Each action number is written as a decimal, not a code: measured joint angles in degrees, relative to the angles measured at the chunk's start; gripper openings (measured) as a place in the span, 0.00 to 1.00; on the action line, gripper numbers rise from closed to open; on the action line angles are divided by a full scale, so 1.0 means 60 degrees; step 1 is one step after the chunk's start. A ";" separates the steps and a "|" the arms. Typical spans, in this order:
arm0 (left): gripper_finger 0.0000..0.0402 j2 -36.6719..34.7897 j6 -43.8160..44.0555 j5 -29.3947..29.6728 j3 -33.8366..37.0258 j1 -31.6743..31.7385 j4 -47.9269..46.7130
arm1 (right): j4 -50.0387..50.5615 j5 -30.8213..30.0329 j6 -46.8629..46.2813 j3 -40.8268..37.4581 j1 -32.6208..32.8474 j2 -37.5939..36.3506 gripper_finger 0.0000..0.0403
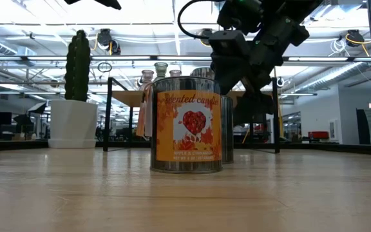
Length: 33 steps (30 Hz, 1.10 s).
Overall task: Pick & Place candle stick holders
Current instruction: Put the brown scented candle on the shelf
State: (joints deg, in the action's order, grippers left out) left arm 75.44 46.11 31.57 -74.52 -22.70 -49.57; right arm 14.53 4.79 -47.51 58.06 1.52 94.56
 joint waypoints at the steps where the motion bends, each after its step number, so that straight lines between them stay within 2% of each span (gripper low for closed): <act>1: 0.38 0.0000 -0.0001 -0.0003 0.0000 -0.0001 -0.0003 | 0.0010 0.0015 0.0000 0.0000 0.0000 -0.0005 0.73; 14: 0.38 0.0000 -0.0085 -0.0006 0.0000 -0.0044 -0.0004 | 0.0652 0.0204 0.0020 -0.0011 0.0000 -0.0075 0.48; 21: 0.38 0.0000 -0.0111 -0.0003 0.0000 -0.0044 -0.0006 | 0.1001 0.0154 0.0328 -0.0018 0.0004 -0.0073 0.28; 28: 0.38 0.0000 -0.0131 -0.0003 0.0000 -0.0040 -0.0006 | 0.1554 -0.0434 0.0924 -0.0026 0.0091 -0.0073 0.04; 33: 0.38 0.0000 -0.0127 0.0001 0.0000 -0.0038 -0.0006 | 0.1831 -0.0876 0.1052 -0.0029 0.0230 -0.0073 0.02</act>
State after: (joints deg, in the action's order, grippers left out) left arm 75.44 45.34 31.57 -74.52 -22.93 -49.60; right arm 25.51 -0.46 -41.20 57.89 2.90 94.13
